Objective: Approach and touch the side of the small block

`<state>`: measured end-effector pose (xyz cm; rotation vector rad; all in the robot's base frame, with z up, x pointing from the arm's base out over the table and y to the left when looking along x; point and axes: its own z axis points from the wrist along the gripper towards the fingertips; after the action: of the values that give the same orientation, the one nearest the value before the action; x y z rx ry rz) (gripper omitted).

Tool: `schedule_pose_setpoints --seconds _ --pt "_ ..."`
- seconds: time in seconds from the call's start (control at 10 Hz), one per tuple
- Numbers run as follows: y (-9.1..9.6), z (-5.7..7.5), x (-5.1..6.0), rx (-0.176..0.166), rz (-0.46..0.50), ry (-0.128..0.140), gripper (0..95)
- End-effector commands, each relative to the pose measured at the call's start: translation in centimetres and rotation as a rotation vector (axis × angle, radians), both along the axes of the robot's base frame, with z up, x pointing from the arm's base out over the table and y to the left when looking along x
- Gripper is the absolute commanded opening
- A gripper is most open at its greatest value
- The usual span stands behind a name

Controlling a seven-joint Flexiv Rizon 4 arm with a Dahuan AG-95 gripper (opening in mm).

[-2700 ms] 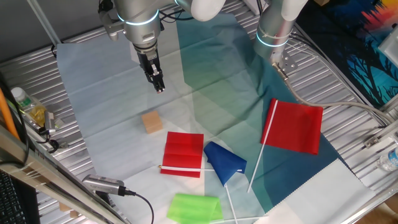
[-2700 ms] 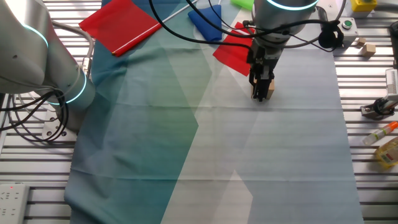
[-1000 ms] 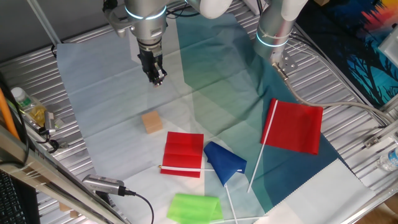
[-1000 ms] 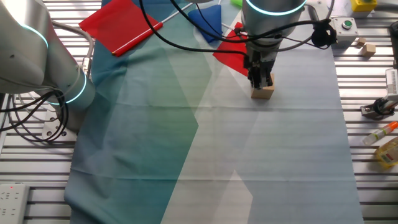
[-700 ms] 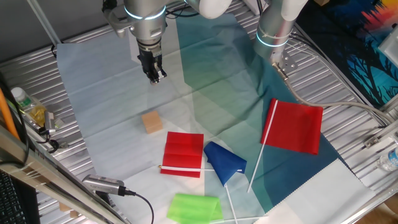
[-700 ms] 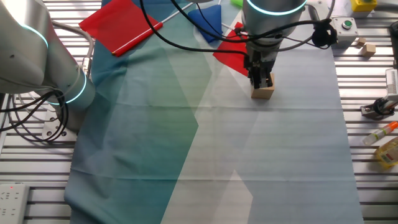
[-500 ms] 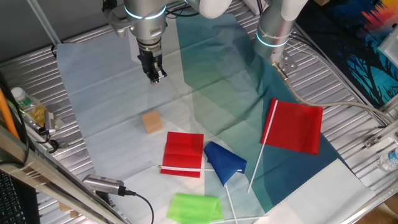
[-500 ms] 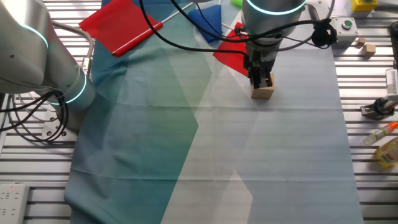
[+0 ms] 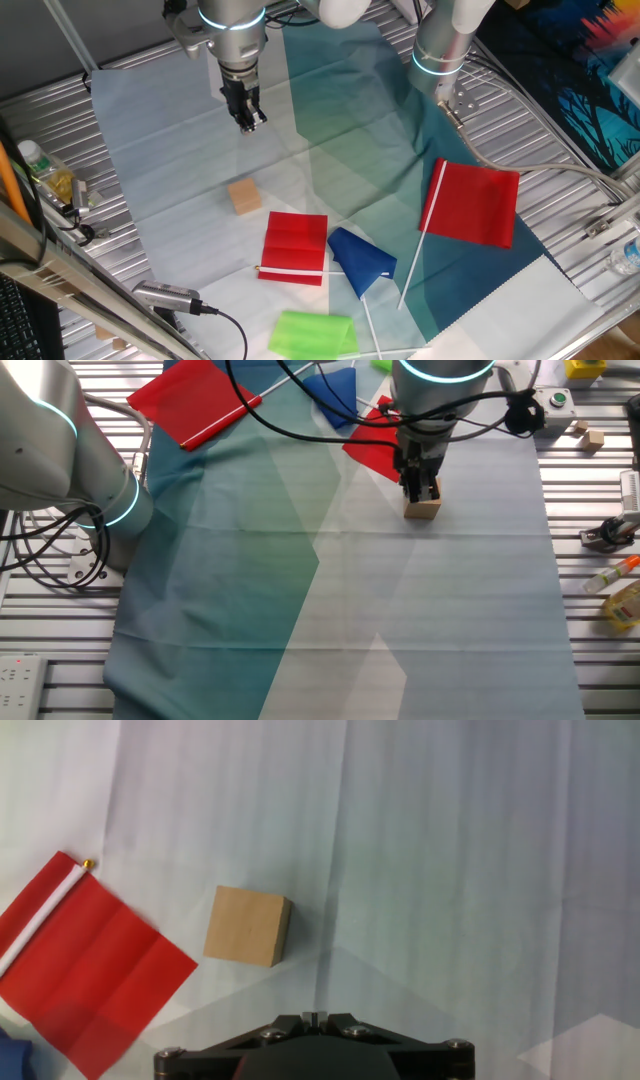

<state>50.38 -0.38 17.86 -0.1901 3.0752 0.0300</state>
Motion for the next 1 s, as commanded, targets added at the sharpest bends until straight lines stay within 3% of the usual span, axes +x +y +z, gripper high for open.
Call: schedule_pose_setpoints --seconds 0.1,0.7,1.0 --pt "0.2 0.2 1.2 0.001 -0.011 0.006 0.0" --pt "0.0 1.5 5.3 0.002 -0.023 0.026 0.0" --pt "-0.1 1.5 5.8 0.001 -0.021 0.029 0.0"
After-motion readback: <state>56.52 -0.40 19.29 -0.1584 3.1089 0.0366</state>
